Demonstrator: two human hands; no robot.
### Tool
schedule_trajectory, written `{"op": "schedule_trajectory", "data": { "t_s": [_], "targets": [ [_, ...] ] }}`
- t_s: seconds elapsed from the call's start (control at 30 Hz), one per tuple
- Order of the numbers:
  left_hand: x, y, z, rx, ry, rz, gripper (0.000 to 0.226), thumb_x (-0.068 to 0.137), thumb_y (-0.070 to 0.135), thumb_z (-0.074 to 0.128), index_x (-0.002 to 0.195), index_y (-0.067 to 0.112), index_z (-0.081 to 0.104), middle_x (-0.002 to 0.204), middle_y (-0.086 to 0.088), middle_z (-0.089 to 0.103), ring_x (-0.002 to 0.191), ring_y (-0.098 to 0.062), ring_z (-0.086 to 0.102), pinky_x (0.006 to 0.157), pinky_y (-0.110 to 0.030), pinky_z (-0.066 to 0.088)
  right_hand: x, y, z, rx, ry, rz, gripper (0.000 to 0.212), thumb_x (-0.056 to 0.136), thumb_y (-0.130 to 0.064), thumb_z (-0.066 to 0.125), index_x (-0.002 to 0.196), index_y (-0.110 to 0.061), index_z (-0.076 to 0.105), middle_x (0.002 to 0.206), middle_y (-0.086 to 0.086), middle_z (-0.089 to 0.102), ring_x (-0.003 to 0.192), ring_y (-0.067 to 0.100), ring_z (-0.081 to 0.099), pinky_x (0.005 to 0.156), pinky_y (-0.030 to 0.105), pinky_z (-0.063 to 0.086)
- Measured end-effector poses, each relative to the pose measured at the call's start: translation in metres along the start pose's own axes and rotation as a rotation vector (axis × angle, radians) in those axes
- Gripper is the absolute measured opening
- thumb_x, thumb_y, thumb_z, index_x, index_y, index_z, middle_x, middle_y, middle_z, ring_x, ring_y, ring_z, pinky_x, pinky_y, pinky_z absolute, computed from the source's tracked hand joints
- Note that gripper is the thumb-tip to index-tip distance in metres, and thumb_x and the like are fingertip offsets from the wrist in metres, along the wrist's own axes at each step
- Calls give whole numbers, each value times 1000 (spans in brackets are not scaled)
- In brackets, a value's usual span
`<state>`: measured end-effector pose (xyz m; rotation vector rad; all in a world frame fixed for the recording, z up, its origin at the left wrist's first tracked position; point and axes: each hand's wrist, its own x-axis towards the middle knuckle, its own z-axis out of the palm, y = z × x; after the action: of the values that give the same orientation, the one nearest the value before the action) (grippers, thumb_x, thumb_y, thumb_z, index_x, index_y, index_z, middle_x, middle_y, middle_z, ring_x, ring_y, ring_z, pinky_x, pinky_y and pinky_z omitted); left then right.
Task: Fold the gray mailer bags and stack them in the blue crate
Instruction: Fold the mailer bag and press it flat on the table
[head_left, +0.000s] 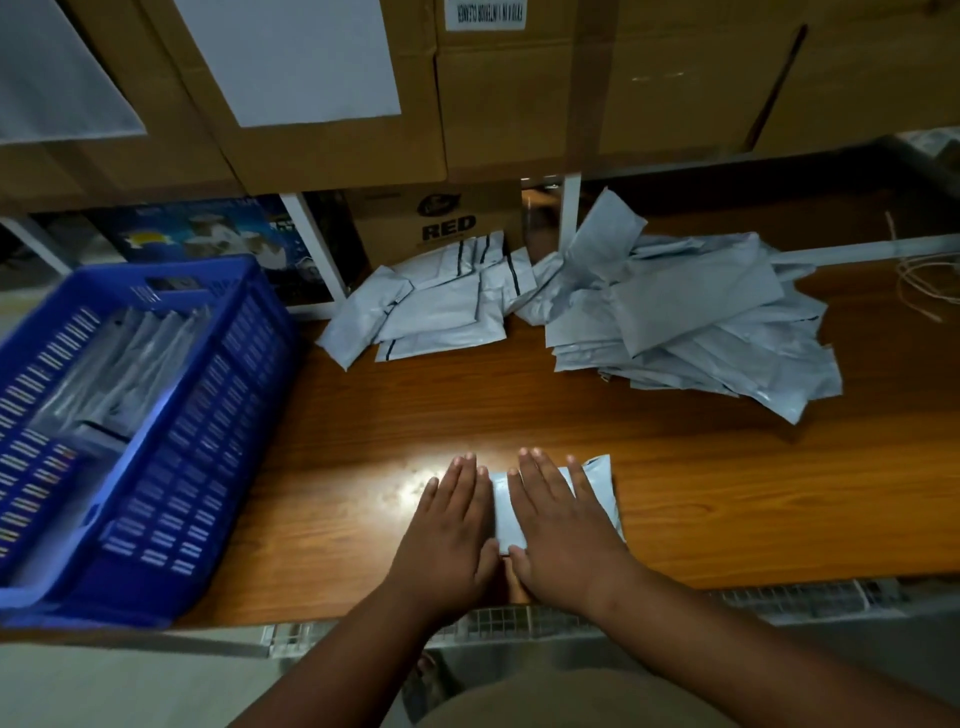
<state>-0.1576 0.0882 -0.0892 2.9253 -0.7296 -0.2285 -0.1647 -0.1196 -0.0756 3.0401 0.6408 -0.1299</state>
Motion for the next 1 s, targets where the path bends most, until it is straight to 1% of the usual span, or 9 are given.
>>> {"op": "schedule_trajectory", "data": {
  "t_s": [0.03, 0.1, 0.2, 0.27, 0.37, 0.43, 0.57, 0.8, 1.0],
  "targets": [
    [7, -2, -1, 19, -8, 43, 84, 103, 53, 26, 169, 14, -7, 175, -11, -20, 162, -22, -23, 133, -48, 1, 3, -5, -4, 4, -3, 13, 89, 104, -59, 33, 170, -10, 0, 177, 19, -12, 164, 35, -14, 128, 62, -12],
    [18, -6, 2, 9, -18, 98, 83, 102, 54, 22, 170, 13, -3, 176, -12, -17, 162, -22, -21, 133, -49, 4, 10, -14, -8, 3, -7, 21, 83, 107, -54, 27, 170, -8, -4, 176, 19, -14, 163, 34, -18, 127, 59, -15],
    [30, -16, 8, -59, 20, 10, 75, 107, 49, 24, 170, 14, 4, 177, -10, -11, 163, -21, -16, 133, -48, 10, 21, -15, -8, 60, 17, 45, 74, 110, -47, 25, 170, -7, 8, 178, 18, -2, 164, 33, -9, 128, 58, -10],
    [36, -17, 11, -70, 58, -18, 71, 110, 47, 23, 170, 15, 4, 177, -8, -9, 163, -20, -15, 134, -46, 7, 27, -12, -2, 54, 55, 49, 71, 109, -42, 27, 169, -6, 18, 177, 19, 8, 165, 33, -1, 129, 58, -3],
    [37, -8, 17, -82, 48, 9, 69, 110, 45, 21, 171, 18, 1, 178, -7, -10, 163, -19, -16, 133, -49, 9, 30, -13, 7, 24, 14, 30, 70, 108, -37, 25, 169, -5, 13, 177, 19, 6, 165, 33, -3, 131, 58, -3],
    [33, -5, 20, -65, 53, -7, 70, 110, 44, 20, 170, 16, 2, 178, -8, -9, 164, -20, -14, 132, -50, 11, 30, -13, 12, 11, 7, 35, 71, 108, -36, 26, 169, -5, 12, 177, 19, 5, 165, 33, -3, 131, 57, -2],
    [31, -4, 17, -50, 33, 8, 71, 109, 46, 13, 169, 13, -5, 177, -11, -13, 163, -23, -17, 132, -51, 8, 28, -10, 17, 9, 3, 43, 75, 106, -35, 36, 169, -3, 12, 177, 20, 2, 165, 34, -5, 132, 57, 4],
    [37, -8, 13, -14, -49, 38, 79, 106, 49, 20, 168, 10, -7, 176, -17, -15, 162, -29, -19, 130, -56, 8, 30, -9, 17, 16, -50, 41, 87, 100, -44, 42, 169, -4, 7, 177, 21, -7, 164, 35, -10, 131, 59, 9],
    [42, -10, 16, -13, -81, 36, 83, 102, 50, 28, 169, 9, 0, 176, -19, -10, 163, -32, -14, 129, -58, 11, 34, -7, 21, 39, -73, 38, 88, 99, -46, 42, 169, -2, 10, 177, 22, -5, 164, 36, -8, 132, 56, 8]
  ]
}}
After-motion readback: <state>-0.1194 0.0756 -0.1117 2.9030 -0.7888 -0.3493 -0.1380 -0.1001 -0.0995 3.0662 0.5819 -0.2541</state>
